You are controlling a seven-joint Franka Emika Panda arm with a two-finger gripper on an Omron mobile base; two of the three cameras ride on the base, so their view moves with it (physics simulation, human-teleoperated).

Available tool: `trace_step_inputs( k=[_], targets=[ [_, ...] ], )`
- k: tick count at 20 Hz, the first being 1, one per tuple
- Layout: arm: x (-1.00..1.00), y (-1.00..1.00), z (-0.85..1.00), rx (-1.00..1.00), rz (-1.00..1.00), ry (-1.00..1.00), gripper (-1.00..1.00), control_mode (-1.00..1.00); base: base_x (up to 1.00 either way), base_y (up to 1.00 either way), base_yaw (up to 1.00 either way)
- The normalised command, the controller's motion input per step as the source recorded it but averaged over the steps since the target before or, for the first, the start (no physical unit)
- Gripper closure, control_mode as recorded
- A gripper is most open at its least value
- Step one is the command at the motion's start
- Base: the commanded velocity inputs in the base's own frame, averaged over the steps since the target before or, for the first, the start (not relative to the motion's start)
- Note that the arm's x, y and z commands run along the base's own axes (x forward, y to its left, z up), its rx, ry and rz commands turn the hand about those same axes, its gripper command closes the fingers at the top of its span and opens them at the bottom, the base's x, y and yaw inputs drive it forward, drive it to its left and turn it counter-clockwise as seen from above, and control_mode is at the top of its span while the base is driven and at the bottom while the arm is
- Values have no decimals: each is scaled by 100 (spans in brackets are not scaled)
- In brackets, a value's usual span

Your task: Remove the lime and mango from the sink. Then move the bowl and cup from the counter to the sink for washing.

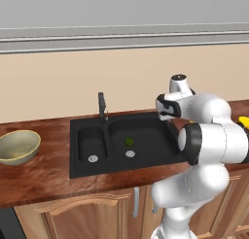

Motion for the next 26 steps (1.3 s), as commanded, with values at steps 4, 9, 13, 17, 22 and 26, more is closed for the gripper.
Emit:
trace_step_inputs(
  k=[4,9,13,17,22,26],
  targets=[
    [-2,32,0,0,-4,-1,-100,-100,0,0,0],
    [-1,32,-1,0,-5,0,-100,-100,0,0,0],
    [0,32,-1,1,-3,0,-100,-100,0,0,0],
    [0,29,-1,4,-1,0,-100,-100,0,0,0],
    [0,26,-2,9,0,0,-100,-100,0,0,0],
    [1,23,-3,12,0,0,-100,-100,0,0,0]
  ],
)
